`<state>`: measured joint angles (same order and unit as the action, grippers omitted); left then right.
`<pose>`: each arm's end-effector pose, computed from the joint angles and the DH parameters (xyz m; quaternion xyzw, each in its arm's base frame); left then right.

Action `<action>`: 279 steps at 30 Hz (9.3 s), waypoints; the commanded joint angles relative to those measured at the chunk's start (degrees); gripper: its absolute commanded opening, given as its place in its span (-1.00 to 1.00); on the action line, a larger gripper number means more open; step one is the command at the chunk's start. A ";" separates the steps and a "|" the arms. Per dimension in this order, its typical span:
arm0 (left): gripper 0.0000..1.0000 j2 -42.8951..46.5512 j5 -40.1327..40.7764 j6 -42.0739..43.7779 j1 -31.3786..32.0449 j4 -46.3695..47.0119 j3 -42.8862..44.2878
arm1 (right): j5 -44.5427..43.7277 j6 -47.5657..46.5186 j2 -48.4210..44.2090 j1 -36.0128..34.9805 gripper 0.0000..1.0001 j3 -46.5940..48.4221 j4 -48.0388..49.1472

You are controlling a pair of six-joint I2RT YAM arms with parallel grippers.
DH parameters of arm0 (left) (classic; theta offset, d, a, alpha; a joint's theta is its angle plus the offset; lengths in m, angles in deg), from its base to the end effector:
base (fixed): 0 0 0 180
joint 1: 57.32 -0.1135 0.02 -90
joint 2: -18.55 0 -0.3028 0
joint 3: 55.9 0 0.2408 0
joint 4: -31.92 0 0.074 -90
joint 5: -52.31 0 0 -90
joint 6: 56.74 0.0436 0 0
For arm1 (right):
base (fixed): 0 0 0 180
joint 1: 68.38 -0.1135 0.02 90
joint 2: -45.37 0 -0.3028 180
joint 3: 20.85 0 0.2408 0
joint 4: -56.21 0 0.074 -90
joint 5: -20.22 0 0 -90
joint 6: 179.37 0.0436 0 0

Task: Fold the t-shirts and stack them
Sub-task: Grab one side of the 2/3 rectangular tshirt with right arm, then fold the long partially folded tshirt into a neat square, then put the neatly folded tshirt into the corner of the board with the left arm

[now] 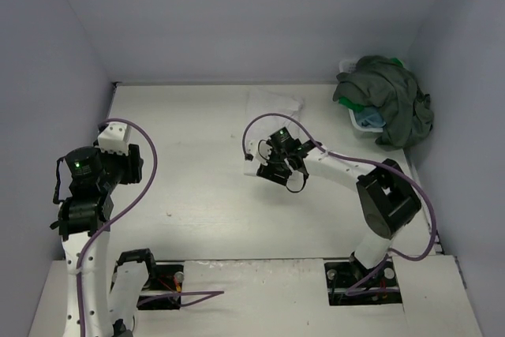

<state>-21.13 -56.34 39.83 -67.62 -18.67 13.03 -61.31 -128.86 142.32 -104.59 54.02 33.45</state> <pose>0.1053 0.0050 0.3825 0.0648 0.8174 -0.0507 0.5701 0.2890 0.2195 0.2410 -0.5874 0.7097 0.0572 0.3847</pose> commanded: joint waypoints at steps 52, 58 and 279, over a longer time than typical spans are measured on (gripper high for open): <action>-0.08 -1.45 -2.53 -0.77 -0.50 1.62 1.49 | -1.00 1.51 -7.55 -10.19 -0.88 -2.96 -1.50; -0.08 -1.36 -2.00 -0.77 -0.59 1.71 1.40 | -0.91 3.44 -14.75 -15.90 -0.88 -2.09 -7.91; -0.70 -56.74 -2.18 3.63 40.90 25.18 20.39 | 32.74 12.24 2.80 13.09 -1.00 12.32 -3.26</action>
<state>-80.89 -59.79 42.01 -25.44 6.82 34.82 -31.46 -117.01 142.95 -91.52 62.13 29.86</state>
